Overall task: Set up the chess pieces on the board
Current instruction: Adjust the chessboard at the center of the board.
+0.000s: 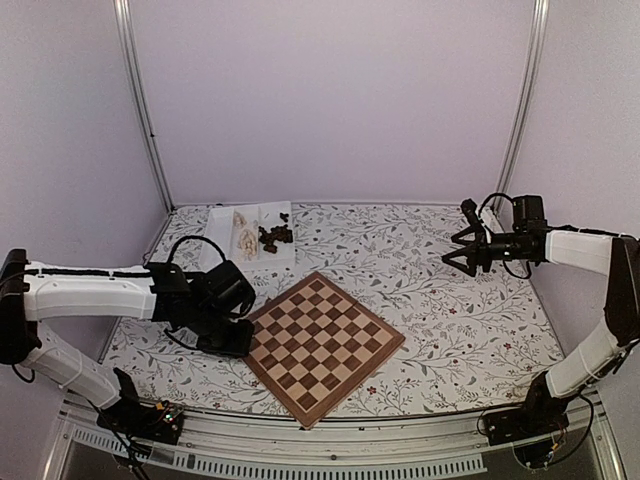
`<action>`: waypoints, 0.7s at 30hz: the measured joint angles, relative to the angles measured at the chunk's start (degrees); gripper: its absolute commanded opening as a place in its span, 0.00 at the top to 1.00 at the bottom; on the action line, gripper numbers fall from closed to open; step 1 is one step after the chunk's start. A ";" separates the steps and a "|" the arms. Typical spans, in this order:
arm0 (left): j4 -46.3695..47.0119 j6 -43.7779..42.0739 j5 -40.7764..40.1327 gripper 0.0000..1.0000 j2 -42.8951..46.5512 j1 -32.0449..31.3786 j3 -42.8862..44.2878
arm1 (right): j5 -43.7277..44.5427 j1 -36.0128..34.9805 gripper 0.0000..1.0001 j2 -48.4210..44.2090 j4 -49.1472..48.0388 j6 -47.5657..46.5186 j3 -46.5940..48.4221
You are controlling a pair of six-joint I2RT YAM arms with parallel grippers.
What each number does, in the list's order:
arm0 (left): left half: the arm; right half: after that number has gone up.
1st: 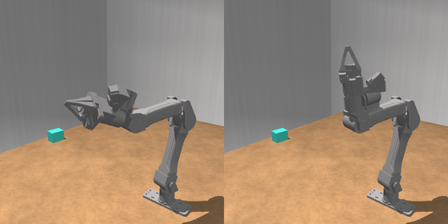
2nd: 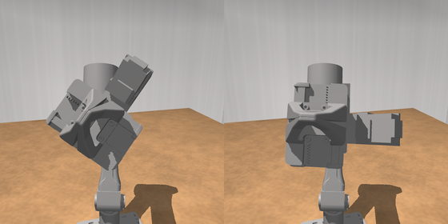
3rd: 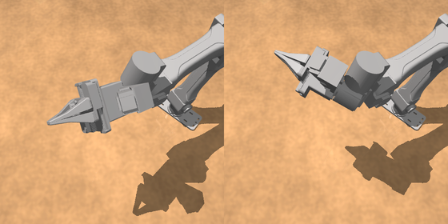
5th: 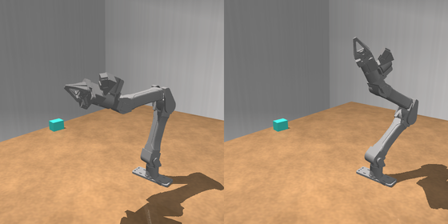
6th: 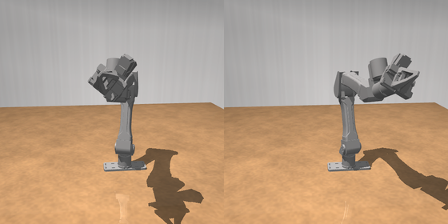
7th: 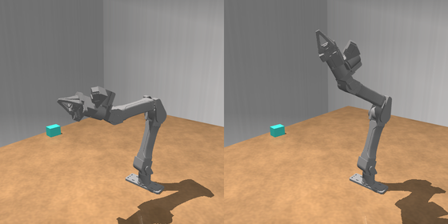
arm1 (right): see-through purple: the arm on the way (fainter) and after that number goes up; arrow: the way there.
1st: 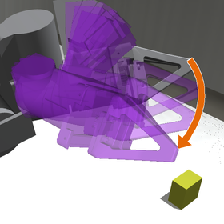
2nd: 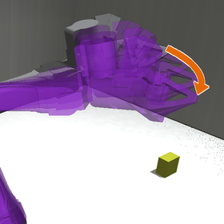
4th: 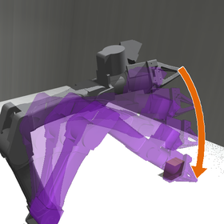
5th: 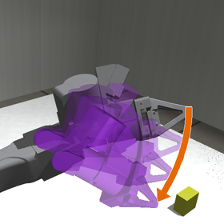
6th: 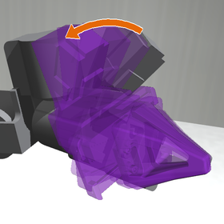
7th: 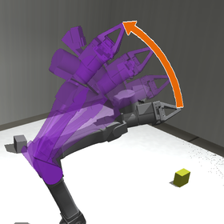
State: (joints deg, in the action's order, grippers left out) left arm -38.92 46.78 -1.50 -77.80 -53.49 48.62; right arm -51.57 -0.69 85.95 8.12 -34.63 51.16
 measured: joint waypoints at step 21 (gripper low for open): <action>0.94 -2.25 2.58 1.00 -18.29 -0.98 5.22 | -1.16 0.02 0.15 0.07 1.99 -0.13 0.33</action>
State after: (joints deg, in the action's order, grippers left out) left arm -37.98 44.53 1.08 -96.09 -54.48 53.84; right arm -52.73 -0.67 86.02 10.11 -34.76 51.48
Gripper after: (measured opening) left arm 0.012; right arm 0.855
